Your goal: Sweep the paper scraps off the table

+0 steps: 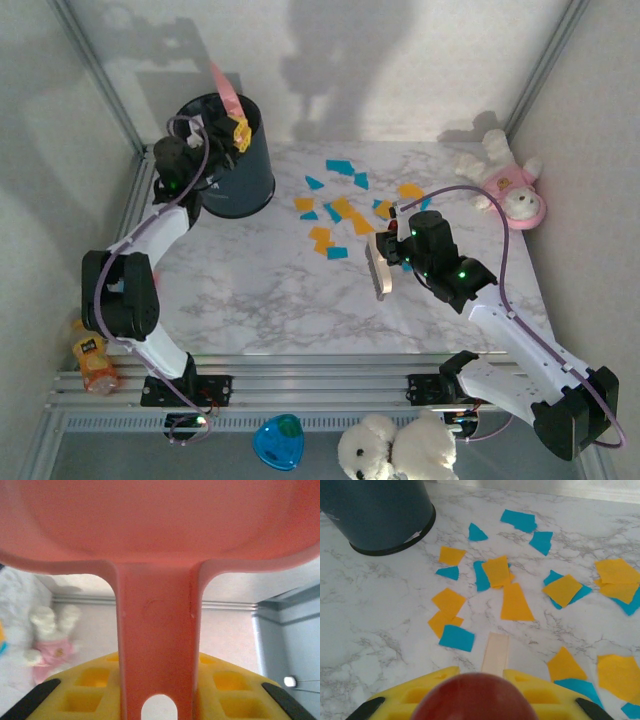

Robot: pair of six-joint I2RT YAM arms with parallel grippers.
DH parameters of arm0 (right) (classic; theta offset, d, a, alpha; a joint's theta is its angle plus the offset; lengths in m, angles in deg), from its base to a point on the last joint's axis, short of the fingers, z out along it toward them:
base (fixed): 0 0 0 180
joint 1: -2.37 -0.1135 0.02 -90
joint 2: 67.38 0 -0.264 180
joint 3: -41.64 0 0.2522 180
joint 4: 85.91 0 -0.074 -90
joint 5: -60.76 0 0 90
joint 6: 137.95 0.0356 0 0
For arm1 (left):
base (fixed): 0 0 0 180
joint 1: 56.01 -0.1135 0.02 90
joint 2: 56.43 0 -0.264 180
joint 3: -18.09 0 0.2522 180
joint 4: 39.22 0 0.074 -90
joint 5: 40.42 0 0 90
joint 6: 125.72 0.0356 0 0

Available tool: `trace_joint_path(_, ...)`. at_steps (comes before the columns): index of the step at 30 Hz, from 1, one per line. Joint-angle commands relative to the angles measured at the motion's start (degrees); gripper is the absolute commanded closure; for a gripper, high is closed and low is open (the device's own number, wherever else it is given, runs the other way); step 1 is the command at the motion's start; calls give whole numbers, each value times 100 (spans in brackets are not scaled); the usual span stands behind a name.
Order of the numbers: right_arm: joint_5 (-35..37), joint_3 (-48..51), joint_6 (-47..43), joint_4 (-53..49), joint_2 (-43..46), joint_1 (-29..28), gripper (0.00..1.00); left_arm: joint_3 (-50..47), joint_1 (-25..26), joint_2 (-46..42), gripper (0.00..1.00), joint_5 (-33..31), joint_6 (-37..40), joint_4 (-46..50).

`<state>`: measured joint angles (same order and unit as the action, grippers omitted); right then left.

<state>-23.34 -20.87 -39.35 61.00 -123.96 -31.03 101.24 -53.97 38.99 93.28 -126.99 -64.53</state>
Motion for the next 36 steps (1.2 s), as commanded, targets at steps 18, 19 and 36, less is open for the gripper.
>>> trace_joint_path(18,249,36,-74,285,206,33,100,2822,914,-421,85,-1943,7451,6348)
trace_joint_path(19,352,24,-116,253,212,29,100,2789,1019,-447,85,-2090,7668,6407)
trace_joint_path(36,835,-42,-647,-65,622,1026,100,2176,2609,-423,84,-2524,10614,7508)
